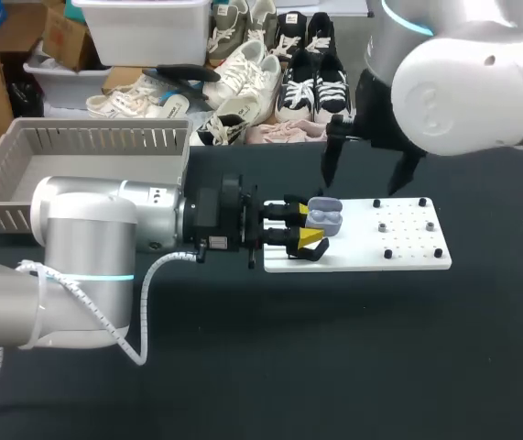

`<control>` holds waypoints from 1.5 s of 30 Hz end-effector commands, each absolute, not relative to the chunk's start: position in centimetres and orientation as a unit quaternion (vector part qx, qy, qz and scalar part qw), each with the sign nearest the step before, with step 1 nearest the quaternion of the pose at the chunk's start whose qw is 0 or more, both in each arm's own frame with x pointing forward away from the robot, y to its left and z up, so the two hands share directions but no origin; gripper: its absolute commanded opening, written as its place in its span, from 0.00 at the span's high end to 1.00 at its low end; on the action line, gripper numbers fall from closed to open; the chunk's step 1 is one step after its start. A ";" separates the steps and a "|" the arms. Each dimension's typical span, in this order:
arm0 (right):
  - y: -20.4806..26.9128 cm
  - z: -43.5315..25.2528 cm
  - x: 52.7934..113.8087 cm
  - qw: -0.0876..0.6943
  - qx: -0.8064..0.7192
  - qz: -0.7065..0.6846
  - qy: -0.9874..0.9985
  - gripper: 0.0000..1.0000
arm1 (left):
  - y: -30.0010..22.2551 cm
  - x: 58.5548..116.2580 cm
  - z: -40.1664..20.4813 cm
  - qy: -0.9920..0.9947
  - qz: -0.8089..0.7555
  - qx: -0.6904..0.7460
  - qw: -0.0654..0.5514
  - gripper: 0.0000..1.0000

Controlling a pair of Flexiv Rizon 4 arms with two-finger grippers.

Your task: Pick up each earbud case from the left stands, insert the matching earbuds, close the lid, and place the case in the box.

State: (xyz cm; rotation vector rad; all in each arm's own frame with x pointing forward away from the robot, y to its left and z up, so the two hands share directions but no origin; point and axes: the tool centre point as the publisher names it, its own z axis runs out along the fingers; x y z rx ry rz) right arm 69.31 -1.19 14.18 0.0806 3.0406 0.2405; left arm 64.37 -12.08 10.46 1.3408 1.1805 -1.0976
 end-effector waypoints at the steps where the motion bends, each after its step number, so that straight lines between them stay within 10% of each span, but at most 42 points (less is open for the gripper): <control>1: -0.7 13.5 69.7 0.030 0.024 0.074 0.997 0.00 | -12.1 64.4 10.4 0.488 -0.454 0.554 0.500 1.00; 28: -2.6 16.6 65.1 0.093 0.020 0.113 0.989 0.00 | -12.1 64.4 10.4 0.488 -0.454 0.554 0.500 1.00; 45: -4.2 18.3 64.3 0.141 0.033 0.145 0.979 0.00 | 0.3 65.2 16.5 0.547 -0.338 0.507 0.574 1.00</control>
